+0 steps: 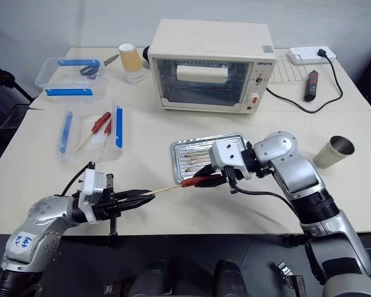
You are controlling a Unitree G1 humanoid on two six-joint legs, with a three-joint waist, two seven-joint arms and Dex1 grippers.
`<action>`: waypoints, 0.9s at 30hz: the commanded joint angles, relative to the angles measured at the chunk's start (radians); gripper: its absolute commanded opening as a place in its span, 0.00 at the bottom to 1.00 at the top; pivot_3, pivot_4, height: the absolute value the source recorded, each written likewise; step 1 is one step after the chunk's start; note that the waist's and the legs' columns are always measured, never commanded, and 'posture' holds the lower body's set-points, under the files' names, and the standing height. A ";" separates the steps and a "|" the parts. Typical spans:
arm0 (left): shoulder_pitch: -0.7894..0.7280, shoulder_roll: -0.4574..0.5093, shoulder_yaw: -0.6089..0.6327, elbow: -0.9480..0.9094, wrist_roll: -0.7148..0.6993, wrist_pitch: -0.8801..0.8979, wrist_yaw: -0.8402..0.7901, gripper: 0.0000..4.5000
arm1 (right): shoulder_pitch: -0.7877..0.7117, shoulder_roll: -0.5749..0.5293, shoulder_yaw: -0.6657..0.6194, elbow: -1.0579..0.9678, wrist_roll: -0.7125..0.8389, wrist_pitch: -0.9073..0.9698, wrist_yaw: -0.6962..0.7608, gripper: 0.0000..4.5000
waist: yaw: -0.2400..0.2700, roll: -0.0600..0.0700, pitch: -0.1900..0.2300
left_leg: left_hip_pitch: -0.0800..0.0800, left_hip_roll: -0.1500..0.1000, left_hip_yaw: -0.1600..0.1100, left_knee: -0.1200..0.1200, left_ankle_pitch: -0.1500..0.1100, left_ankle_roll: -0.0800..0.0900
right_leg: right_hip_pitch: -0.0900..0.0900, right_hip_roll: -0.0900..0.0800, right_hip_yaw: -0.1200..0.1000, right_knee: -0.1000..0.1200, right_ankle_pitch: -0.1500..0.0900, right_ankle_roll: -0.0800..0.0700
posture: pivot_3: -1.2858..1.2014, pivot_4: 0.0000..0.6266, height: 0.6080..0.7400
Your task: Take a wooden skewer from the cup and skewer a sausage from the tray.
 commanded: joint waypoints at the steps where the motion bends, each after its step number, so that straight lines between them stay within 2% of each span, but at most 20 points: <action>1: 0.000 -0.007 0.001 0.005 0.010 -0.021 0.001 0.00 | 0.004 -0.003 -0.006 -0.044 0.015 0.008 0.003 0.20 | 0.000 0.000 0.000 | 0.000 0.000 0.000 0.000 0.000 0.000 | 0.000 0.000 0.000 0.000 0.000 0.000 | 0.52 0.24 1.00; 19: -0.014 -0.028 -0.027 0.019 0.033 -0.033 0.002 0.00 | 0.009 0.002 0.002 -0.069 0.014 0.025 0.002 0.20 | 0.000 0.000 0.000 | 0.000 0.000 0.000 0.000 0.000 0.000 | 0.000 0.000 0.000 0.000 0.000 0.000 | 0.52 0.24 1.00; 27: -0.065 -0.047 -0.076 0.041 0.054 -0.027 0.005 0.00 | -0.003 0.008 0.027 -0.093 0.002 0.032 0.002 0.20 | 0.002 0.000 0.000 | 0.000 0.000 0.000 0.001 0.000 0.000 | 0.000 0.000 0.000 0.001 0.000 0.000 | 0.52 0.24 1.00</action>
